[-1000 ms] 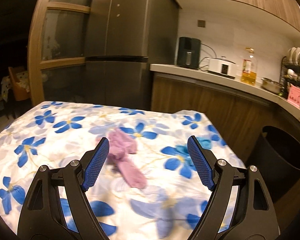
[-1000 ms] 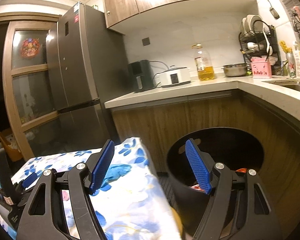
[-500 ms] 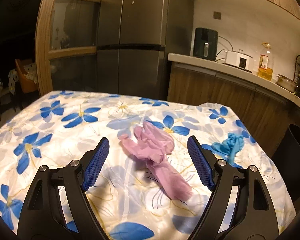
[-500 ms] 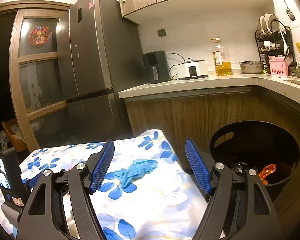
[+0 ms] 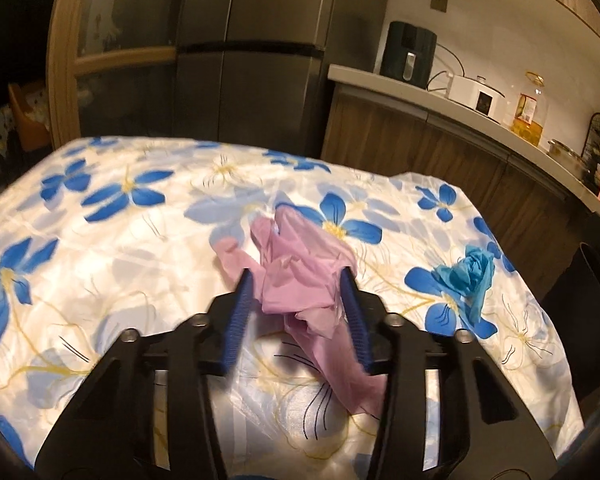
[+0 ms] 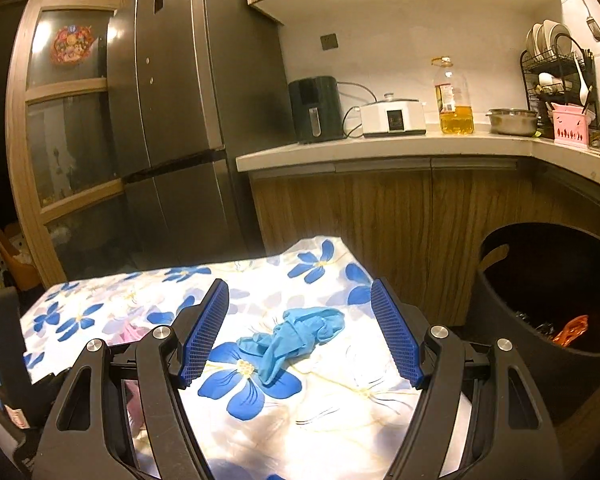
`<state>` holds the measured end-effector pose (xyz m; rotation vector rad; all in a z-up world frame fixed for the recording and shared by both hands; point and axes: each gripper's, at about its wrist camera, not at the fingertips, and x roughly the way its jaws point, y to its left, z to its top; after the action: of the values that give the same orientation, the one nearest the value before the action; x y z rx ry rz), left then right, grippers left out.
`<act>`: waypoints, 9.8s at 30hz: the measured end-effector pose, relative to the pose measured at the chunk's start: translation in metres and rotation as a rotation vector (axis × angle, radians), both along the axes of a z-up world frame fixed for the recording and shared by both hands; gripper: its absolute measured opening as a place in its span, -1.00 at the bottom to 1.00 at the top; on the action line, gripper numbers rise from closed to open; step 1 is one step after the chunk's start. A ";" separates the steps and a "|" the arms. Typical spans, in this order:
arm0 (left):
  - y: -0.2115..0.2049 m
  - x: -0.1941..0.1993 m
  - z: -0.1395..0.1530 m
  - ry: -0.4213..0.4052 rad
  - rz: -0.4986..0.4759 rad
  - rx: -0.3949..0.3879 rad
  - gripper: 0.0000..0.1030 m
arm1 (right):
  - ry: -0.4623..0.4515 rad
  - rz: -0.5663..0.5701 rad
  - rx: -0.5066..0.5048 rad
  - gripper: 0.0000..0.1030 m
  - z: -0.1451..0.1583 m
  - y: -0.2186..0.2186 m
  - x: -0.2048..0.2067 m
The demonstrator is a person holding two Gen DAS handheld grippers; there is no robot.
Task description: Collect trash
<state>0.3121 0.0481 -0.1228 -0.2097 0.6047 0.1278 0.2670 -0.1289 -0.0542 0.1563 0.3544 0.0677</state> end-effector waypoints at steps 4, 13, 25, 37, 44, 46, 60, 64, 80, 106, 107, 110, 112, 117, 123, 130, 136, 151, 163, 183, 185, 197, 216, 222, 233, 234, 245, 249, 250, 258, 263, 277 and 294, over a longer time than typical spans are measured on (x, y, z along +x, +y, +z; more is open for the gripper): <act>0.003 0.003 -0.006 0.014 -0.017 -0.036 -0.45 | 0.033 -0.006 -0.029 0.40 -0.014 0.010 0.013; 0.006 -0.001 -0.007 -0.018 -0.043 -0.075 -0.73 | 0.100 -0.031 -0.027 0.39 -0.031 0.018 0.039; 0.007 -0.018 0.003 -0.098 -0.057 -0.086 -0.75 | 0.245 -0.049 -0.052 0.09 -0.064 0.022 0.065; 0.009 -0.038 0.014 -0.126 -0.047 -0.061 -0.75 | 0.309 -0.009 -0.052 -0.83 -0.075 0.024 0.074; 0.014 -0.057 0.024 -0.136 -0.034 -0.036 -0.77 | 0.242 -0.003 0.024 -0.93 -0.058 0.010 0.057; 0.015 -0.063 0.028 -0.141 -0.029 -0.030 -0.77 | 0.224 -0.003 0.041 -0.94 -0.051 0.006 0.050; 0.007 -0.097 0.053 -0.188 -0.035 -0.017 -0.78 | 0.083 0.067 0.058 -0.95 0.001 -0.007 -0.028; 0.001 -0.107 0.061 -0.202 -0.043 -0.011 -0.78 | 0.046 0.085 0.067 -0.95 0.016 -0.009 -0.053; -0.034 -0.134 0.085 -0.241 -0.100 0.028 -0.78 | -0.040 0.072 0.074 -0.95 0.048 -0.038 -0.105; -0.163 -0.105 0.105 -0.279 -0.362 0.065 -0.78 | -0.107 -0.131 0.053 -0.95 0.063 -0.138 -0.126; -0.168 -0.104 0.105 -0.282 -0.372 0.069 -0.78 | -0.109 -0.144 0.054 -0.95 0.063 -0.144 -0.126; -0.190 -0.100 0.106 -0.287 -0.412 0.083 -0.78 | -0.112 -0.175 0.053 -0.95 0.063 -0.157 -0.125; -0.205 -0.096 0.107 -0.292 -0.441 0.087 -0.78 | -0.115 -0.192 0.053 -0.95 0.064 -0.165 -0.124; -0.235 -0.087 0.109 -0.295 -0.497 0.081 -0.78 | -0.116 -0.228 0.059 -0.95 0.063 -0.186 -0.121; -0.268 -0.074 0.110 -0.298 -0.558 0.079 -0.78 | -0.116 -0.255 0.058 -0.95 0.062 -0.202 -0.113; -0.293 -0.064 0.104 -0.287 -0.599 0.082 -0.78 | -0.112 -0.264 0.062 -0.95 0.060 -0.215 -0.105; -0.304 -0.055 0.099 -0.270 -0.609 0.080 -0.78 | -0.108 -0.261 0.070 -0.95 0.057 -0.222 -0.099; -0.317 -0.045 0.097 -0.265 -0.627 0.091 -0.78 | -0.108 -0.238 0.091 -0.95 0.053 -0.230 -0.090; -0.323 -0.036 0.089 -0.249 -0.680 0.078 -0.72 | -0.094 -0.195 0.098 -0.64 0.050 -0.235 -0.075; -0.252 -0.065 0.084 -0.236 -0.475 0.163 0.67 | -0.028 -0.245 0.049 0.70 0.051 -0.213 -0.106; -0.239 -0.073 0.087 -0.233 -0.454 0.163 0.81 | -0.012 -0.238 0.032 0.74 0.053 -0.203 -0.110; -0.165 -0.132 0.104 -0.229 -0.379 0.186 0.88 | -0.020 -0.209 -0.029 0.89 0.070 -0.144 -0.152; -0.075 -0.225 0.114 -0.241 -0.265 0.172 0.88 | 0.032 -0.202 -0.104 0.89 0.078 -0.056 -0.233; -0.062 -0.249 0.120 -0.257 -0.244 0.168 0.88 | 0.032 -0.189 -0.114 0.89 0.080 -0.041 -0.249; -0.053 -0.270 0.123 -0.267 -0.226 0.167 0.88 | 0.014 -0.184 -0.119 0.89 0.085 -0.029 -0.265; -0.052 -0.271 0.124 -0.268 -0.225 0.167 0.88 | 0.013 -0.183 -0.120 0.89 0.085 -0.029 -0.266; -0.050 -0.274 0.124 -0.269 -0.231 0.155 0.88 | 0.007 -0.185 -0.120 0.89 0.086 -0.026 -0.268; -0.051 -0.274 0.124 -0.270 -0.230 0.156 0.88 | 0.008 -0.185 -0.121 0.89 0.086 -0.026 -0.268; -0.051 -0.274 0.124 -0.270 -0.231 0.156 0.88 | 0.009 -0.184 -0.121 0.89 0.086 -0.026 -0.268; -0.052 -0.274 0.124 -0.268 -0.232 0.156 0.88 | 0.009 -0.182 -0.123 0.89 0.090 -0.027 -0.268; -0.052 -0.273 0.125 -0.270 -0.234 0.154 0.88 | 0.008 -0.184 -0.124 0.89 0.091 -0.027 -0.267; -0.056 -0.273 0.125 -0.271 -0.243 0.153 0.88 | 0.005 -0.186 -0.125 0.89 0.092 -0.026 -0.267; -0.056 -0.274 0.127 -0.268 -0.259 0.154 0.88 | 0.000 -0.193 -0.119 0.89 0.096 -0.027 -0.267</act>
<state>0.0379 -0.0084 0.0043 0.0033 0.3490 -0.1033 0.0003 -0.1557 0.0418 0.0721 0.3414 -0.1443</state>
